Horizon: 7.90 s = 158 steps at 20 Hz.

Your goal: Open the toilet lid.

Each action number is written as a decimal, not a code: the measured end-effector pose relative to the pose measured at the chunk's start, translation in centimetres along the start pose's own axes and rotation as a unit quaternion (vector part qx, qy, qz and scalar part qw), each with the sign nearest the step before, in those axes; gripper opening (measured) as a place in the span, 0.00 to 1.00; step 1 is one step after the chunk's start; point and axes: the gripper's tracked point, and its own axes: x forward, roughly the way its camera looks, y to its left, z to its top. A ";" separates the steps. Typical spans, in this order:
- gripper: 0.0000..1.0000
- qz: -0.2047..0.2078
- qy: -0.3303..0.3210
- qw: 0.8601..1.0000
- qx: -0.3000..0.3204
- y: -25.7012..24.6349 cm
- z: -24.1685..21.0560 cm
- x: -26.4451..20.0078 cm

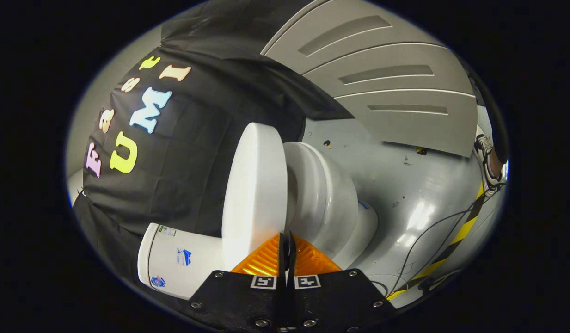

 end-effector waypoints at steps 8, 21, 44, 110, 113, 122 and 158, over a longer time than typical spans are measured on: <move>0.00 -0.034 -0.016 0.998 -0.051 1.7 0.4 -0.7; 0.00 -0.072 -0.043 0.968 -0.234 8.7 1.1 -3.7; 0.00 -0.078 -0.100 0.899 -0.420 16.4 -0.7 -6.5; 0.01 0.071 -0.102 0.780 -0.613 35.2 -18.8 -9.1; 0.01 0.072 -0.100 0.779 -0.615 35.1 -18.8 -9.0; 0.21 0.116 -0.036 0.777 -0.618 35.0 -20.1 -10.4; 0.94 0.210 -0.237 0.759 -0.569 27.3 19.1 -24.6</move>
